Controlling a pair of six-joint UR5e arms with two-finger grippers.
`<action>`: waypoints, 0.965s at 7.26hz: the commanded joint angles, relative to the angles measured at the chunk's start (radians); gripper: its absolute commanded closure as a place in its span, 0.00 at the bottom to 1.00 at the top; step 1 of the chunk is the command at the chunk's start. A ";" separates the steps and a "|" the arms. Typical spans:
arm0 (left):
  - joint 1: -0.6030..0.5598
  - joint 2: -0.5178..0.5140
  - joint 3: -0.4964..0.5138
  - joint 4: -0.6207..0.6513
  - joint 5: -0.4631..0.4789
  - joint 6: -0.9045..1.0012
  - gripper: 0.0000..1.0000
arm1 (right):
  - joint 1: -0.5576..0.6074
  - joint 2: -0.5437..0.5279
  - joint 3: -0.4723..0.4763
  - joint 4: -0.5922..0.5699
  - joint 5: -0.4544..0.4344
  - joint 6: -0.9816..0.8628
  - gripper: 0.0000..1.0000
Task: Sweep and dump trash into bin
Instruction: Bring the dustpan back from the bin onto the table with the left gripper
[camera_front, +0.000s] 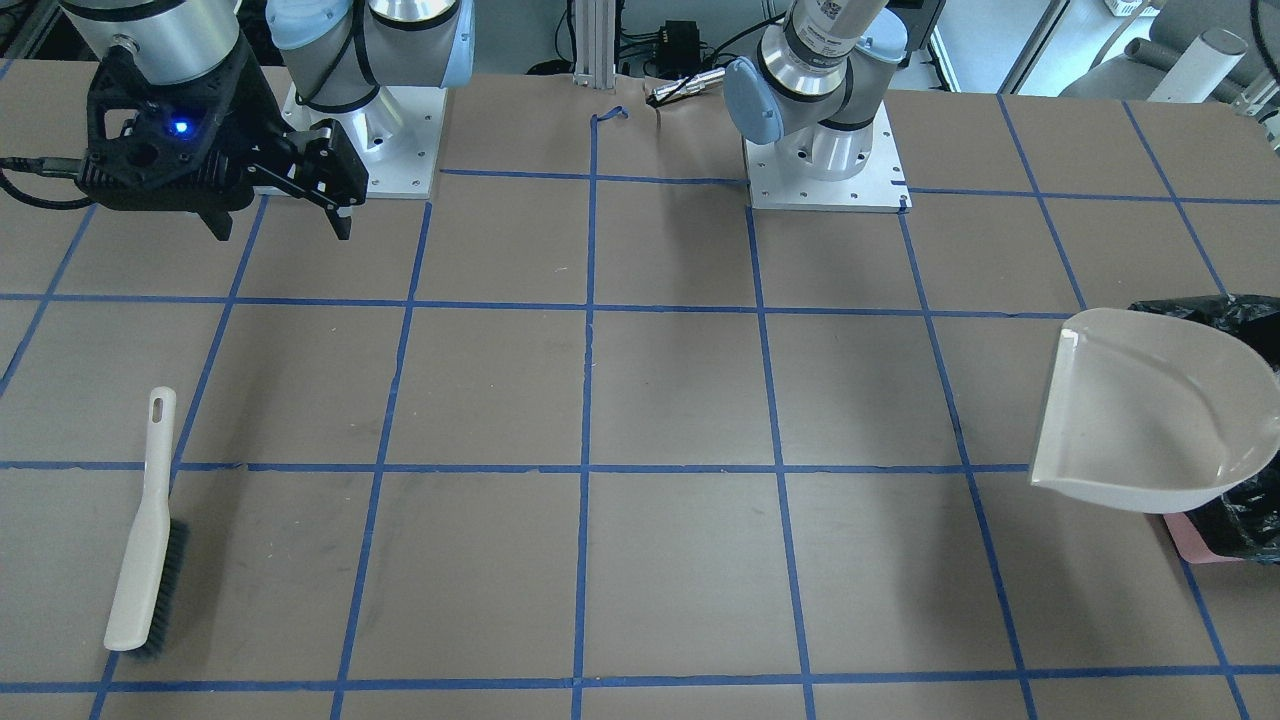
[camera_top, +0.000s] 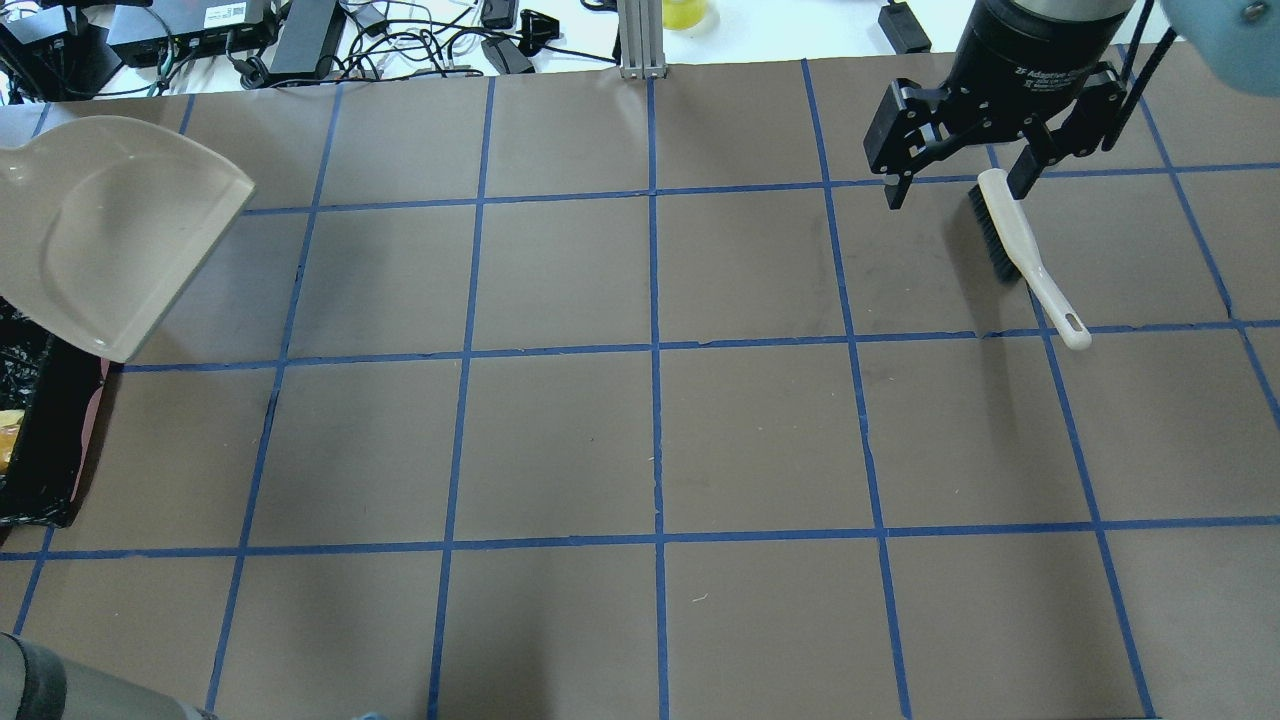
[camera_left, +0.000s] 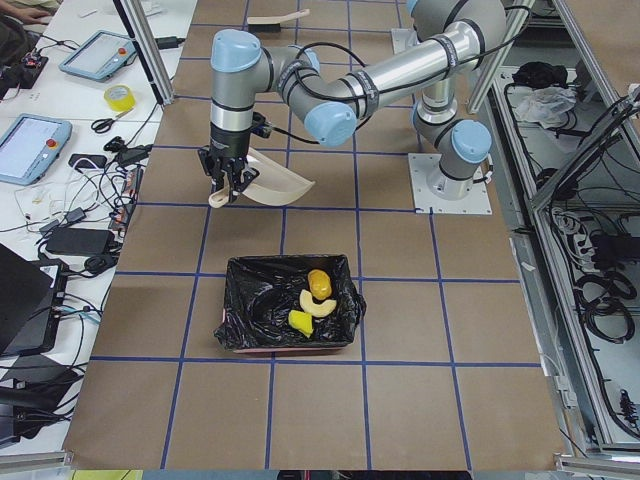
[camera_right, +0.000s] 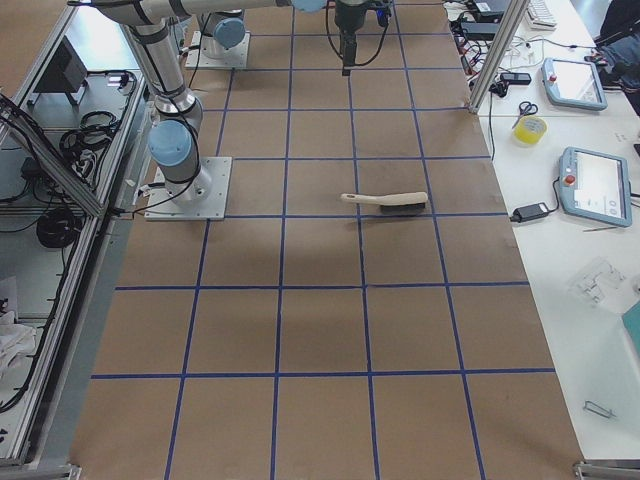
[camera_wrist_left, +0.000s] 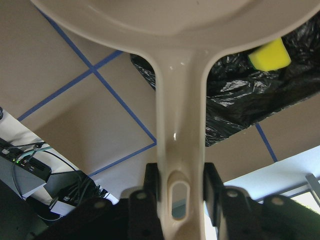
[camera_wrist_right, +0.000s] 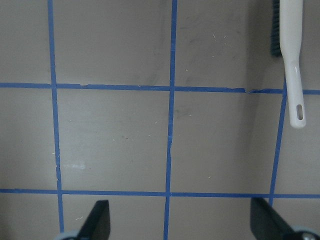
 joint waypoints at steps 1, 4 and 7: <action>-0.071 -0.024 -0.026 -0.004 -0.011 -0.231 1.00 | 0.000 0.001 0.002 -0.039 0.002 0.001 0.00; -0.138 -0.079 -0.050 -0.004 -0.068 -0.481 1.00 | 0.000 0.003 0.004 -0.052 -0.004 0.001 0.00; -0.241 -0.156 -0.055 -0.006 -0.061 -0.691 1.00 | -0.001 0.003 0.004 -0.063 -0.004 0.009 0.00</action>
